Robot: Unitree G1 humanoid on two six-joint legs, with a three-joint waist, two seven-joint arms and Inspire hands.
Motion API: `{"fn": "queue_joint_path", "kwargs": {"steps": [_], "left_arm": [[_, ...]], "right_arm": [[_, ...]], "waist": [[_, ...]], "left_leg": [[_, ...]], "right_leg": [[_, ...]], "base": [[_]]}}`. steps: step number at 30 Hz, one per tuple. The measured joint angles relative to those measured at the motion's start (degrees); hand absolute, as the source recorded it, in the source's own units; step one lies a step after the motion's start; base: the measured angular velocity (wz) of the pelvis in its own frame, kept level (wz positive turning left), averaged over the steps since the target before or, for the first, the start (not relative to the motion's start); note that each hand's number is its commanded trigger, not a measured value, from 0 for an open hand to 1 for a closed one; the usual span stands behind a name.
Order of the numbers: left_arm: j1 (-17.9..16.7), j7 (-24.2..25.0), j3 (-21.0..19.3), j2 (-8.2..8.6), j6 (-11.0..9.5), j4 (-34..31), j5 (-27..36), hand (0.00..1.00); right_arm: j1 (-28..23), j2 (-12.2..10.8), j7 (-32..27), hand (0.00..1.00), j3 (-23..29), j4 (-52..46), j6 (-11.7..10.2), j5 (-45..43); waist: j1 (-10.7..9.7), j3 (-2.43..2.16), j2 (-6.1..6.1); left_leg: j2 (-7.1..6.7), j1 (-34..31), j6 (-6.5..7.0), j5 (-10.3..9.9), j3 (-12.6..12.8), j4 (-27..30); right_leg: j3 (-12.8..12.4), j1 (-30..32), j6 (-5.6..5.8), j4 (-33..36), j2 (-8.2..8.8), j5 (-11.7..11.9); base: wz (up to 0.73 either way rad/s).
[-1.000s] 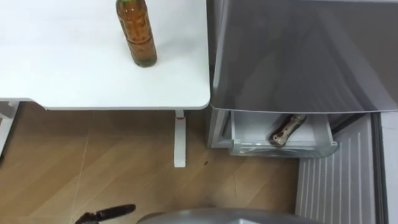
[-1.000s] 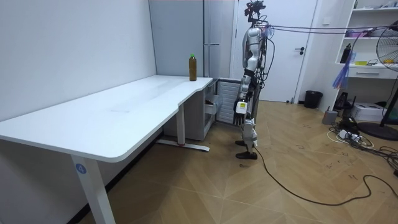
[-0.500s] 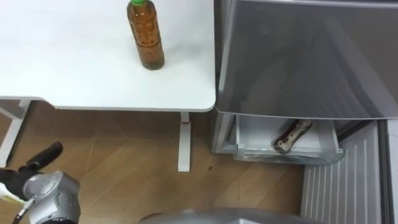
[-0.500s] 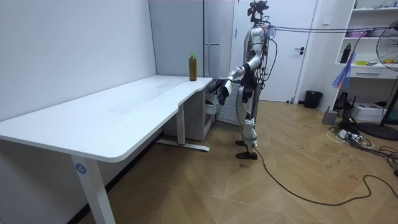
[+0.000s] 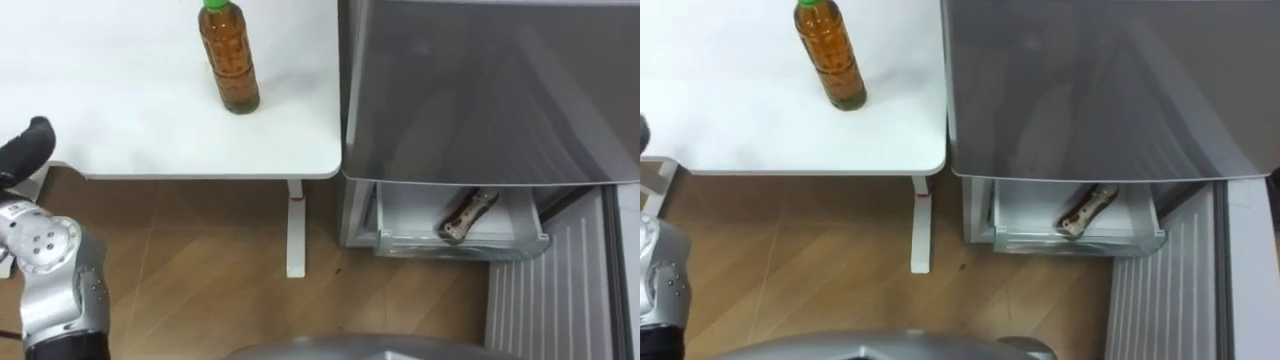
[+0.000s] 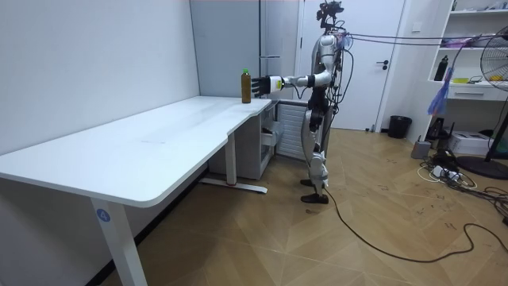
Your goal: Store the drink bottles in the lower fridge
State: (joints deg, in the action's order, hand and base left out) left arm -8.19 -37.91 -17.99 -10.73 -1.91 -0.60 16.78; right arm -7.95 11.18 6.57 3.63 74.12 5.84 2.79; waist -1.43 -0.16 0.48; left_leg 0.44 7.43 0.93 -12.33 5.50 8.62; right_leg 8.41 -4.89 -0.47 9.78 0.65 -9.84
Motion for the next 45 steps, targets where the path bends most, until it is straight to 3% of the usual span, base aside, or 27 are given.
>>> {"fn": "queue_joint_path", "kwargs": {"steps": [3,7,10,19,27,36,45], "left_arm": [[0.2,4.7,2.1,-0.04,0.1,-1.0,0.1,0.00],[1.5,11.6,4.4,-0.07,0.7,-1.0,0.1,0.00],[1.8,15.7,5.8,-0.07,1.1,-1.0,0.0,0.00],[2.3,22.6,7.1,-0.07,3.0,-1.0,0.1,0.00],[2.4,25.1,7.8,-0.06,4.4,-0.6,0.0,0.00],[5.0,27.7,9.4,-0.05,4.5,1.4,1.8,0.00],[10.1,28.9,9.1,-0.07,4.9,6.6,1.9,0.00]], "right_arm": [[0.0,0.0,0.7,0.00,-0.1,0.0,0.5,-0.6],[0.3,0.0,1.7,0.00,0.0,0.1,0.5,-1.1],[0.4,0.2,2.1,0.00,0.0,0.0,0.5,-1.1],[0.4,0.6,2.3,0.00,0.1,0.2,0.5,-1.1],[0.5,0.5,2.2,0.00,0.1,0.2,0.6,-2.1],[1.2,0.2,0.4,0.00,0.1,0.2,1.2,-3.9],[0.3,0.2,-0.1,0.00,0.0,0.1,1.7,-5.7]], "waist": [[0.0,0.08,0.00],[-0.5,0.84,-0.08],[-0.7,1.00,0.14],[-1.7,0.95,0.25],[-3.3,0.92,0.05],[-3.3,0.94,0.45],[-3.1,0.90,0.81]], "left_leg": [[-0.03,0.2,0.00,0.0,0.1,0.0],[-0.07,0.1,0.01,0.0,-0.2,0.0],[-0.05,-0.1,0.03,0.0,-0.2,-0.1],[-0.02,-0.8,0.03,0.0,0.0,0.2],[-0.10,-0.7,0.03,0.0,0.4,0.6],[0.01,-0.3,0.03,0.0,0.6,0.9],[0.04,0.0,0.03,0.0,0.5,0.6]], "right_leg": [[-0.4,-0.1,0.00,0.0,-0.03,0.0],[-0.4,-0.1,0.01,-0.1,-0.02,0.0],[-0.4,0.2,0.03,-0.1,-0.07,0.0],[-0.5,0.9,0.00,0.1,-0.07,-0.1],[-1.0,0.9,0.04,0.1,0.02,-0.1],[-2.0,0.9,0.02,0.2,-0.21,-0.1],[-2.3,1.0,-0.02,1.2,-0.25,-0.1]], "base": [[-0.06],[0.00],[0.00],[-0.03],[0.00],[-0.02],[0.00]]}}
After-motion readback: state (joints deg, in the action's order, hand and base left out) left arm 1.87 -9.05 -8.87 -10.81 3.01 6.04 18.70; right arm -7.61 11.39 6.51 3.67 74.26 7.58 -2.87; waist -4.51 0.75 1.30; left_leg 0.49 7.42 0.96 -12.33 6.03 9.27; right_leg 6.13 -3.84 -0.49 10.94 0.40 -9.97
